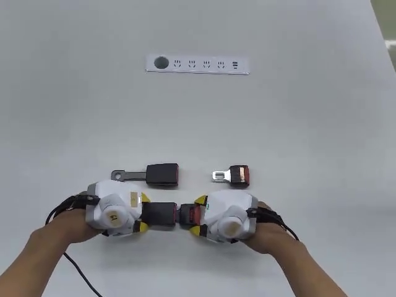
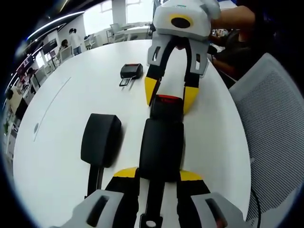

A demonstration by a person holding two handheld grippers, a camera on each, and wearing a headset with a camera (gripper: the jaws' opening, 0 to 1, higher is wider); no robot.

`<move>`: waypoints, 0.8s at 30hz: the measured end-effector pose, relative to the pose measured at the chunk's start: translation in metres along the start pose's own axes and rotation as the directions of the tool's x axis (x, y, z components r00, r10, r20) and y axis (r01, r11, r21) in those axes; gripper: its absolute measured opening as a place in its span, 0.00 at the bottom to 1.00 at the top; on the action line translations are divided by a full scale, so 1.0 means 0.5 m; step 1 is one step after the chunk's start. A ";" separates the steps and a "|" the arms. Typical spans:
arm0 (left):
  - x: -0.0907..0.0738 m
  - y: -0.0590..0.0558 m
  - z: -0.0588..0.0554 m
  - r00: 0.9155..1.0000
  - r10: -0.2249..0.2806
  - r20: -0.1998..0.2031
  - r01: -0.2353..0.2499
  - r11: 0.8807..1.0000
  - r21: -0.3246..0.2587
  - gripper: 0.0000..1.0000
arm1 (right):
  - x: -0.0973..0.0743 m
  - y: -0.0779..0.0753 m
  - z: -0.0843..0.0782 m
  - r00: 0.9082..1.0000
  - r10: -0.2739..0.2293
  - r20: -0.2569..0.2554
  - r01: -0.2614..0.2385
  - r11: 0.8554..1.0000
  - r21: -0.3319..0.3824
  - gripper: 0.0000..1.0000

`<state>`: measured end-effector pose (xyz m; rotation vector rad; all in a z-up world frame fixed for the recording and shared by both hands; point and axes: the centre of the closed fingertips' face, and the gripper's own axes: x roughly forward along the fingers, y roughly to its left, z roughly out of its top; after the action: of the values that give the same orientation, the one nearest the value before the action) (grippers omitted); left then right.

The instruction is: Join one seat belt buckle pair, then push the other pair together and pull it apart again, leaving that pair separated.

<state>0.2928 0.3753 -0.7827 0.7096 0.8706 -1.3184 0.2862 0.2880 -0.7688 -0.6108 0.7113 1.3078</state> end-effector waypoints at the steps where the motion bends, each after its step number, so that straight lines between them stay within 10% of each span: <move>1: 0.000 -0.001 0.000 1.000 -0.001 -0.001 0.001 1.000 0.003 0.30 | -0.006 0.001 0.005 1.000 0.003 -0.001 -0.003 1.000 0.000 0.28; 24: -0.009 -0.012 0.000 1.000 0.005 0.020 -0.005 1.000 0.003 0.30 | -0.017 0.003 0.007 0.999 0.011 0.035 -0.011 1.000 -0.001 0.29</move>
<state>0.2864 0.3770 -0.7785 0.6996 0.8502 -1.3203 0.2843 0.2856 -0.7600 -0.5842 0.6864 1.3255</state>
